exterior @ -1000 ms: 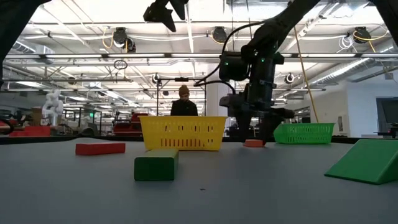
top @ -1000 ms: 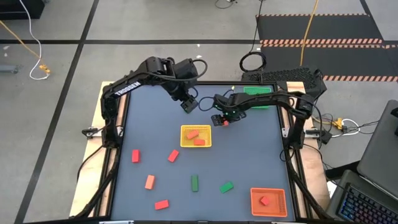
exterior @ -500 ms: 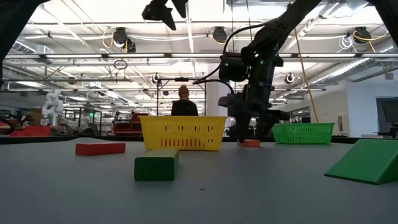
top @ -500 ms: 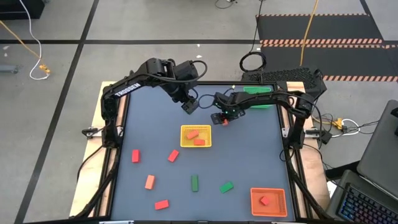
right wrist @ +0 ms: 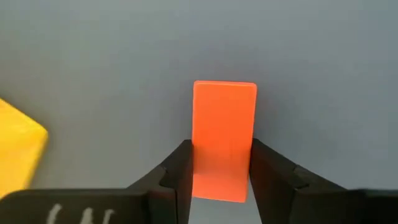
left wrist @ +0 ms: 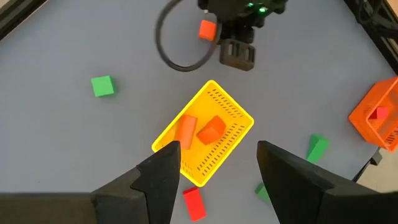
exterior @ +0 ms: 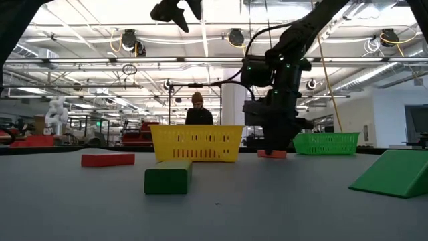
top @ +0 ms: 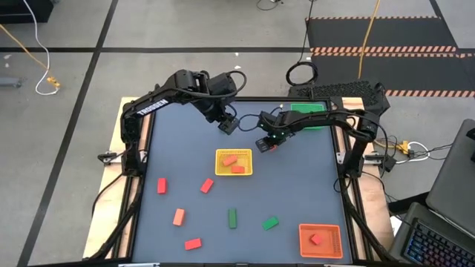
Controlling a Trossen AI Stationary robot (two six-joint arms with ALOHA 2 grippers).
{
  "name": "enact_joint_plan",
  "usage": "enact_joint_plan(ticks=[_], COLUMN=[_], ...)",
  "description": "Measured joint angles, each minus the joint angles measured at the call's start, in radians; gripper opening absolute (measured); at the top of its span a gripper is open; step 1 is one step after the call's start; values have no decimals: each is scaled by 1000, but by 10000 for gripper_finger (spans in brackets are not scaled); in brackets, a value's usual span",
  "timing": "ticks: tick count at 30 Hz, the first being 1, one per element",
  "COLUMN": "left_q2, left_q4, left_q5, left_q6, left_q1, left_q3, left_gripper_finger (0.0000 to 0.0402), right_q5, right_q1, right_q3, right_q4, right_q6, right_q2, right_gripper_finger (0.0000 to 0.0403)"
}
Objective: Sort & place blocks by color
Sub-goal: Put the orange block into the yellow basket
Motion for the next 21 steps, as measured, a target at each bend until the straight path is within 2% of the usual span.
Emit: enact_joint_plan(ticks=[4,7,12,16,21], left_q2=[0,0,0,0,0], left_q4=[1,10,70,130,135], left_q5=[-16,-19,-19,-19,-5], left_q6=[-19,-33,-31,-31,-29], left_q1=[-1,-1,9,30,45], left_q3=[0,0,0,0,0], left_gripper_finger=[214,214,214,214,214], right_q5=[-11,-73,-134,-133,-134], right_q1=[0,2,42,102,201], right_q3=[-2,0,2,1,2], right_q4=[14,63,232,335,458], right_q6=[-7,-12,64,149,186], right_q2=[-105,-208,-342,-357,-297], right_gripper_finger=[115,115,115,115,115])
